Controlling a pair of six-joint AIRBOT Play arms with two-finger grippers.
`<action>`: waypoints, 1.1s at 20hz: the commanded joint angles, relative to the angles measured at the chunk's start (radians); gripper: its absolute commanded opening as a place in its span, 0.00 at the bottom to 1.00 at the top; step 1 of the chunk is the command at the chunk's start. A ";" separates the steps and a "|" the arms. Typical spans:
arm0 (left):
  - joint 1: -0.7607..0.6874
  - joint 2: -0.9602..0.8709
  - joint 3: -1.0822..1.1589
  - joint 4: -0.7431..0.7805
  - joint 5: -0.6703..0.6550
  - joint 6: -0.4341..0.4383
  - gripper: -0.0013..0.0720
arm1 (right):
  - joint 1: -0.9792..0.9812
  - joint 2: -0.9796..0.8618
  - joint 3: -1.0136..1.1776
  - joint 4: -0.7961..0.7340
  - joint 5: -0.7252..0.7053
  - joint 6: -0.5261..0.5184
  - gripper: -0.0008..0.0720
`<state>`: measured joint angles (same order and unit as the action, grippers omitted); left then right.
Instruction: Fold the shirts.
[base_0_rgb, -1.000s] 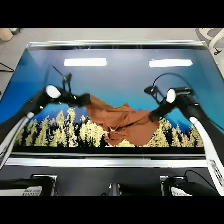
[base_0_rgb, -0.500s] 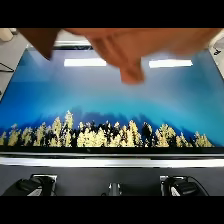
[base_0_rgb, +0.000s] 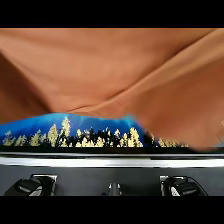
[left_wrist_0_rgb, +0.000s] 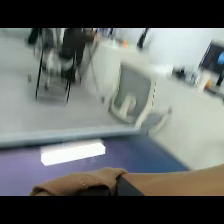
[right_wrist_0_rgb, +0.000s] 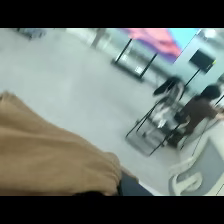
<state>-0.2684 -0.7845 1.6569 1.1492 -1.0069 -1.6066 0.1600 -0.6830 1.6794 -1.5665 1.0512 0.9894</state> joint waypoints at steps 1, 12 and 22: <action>0.000 0.004 -0.195 0.071 -0.137 -0.104 0.05 | 0.000 -0.149 0.001 0.004 0.183 -0.072 0.04; 0.010 -0.307 -0.682 0.092 0.108 -0.145 0.05 | 0.000 -0.920 -0.023 0.426 -0.039 -0.145 0.04; 0.118 -0.684 -0.528 0.061 0.217 -0.147 0.06 | 0.000 -1.024 -0.023 0.428 -0.093 -0.074 0.09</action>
<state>-0.1516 -1.3693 1.1080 1.2331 -0.7776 -1.7573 0.1596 -1.6821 1.6569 -1.1252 0.9527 0.9047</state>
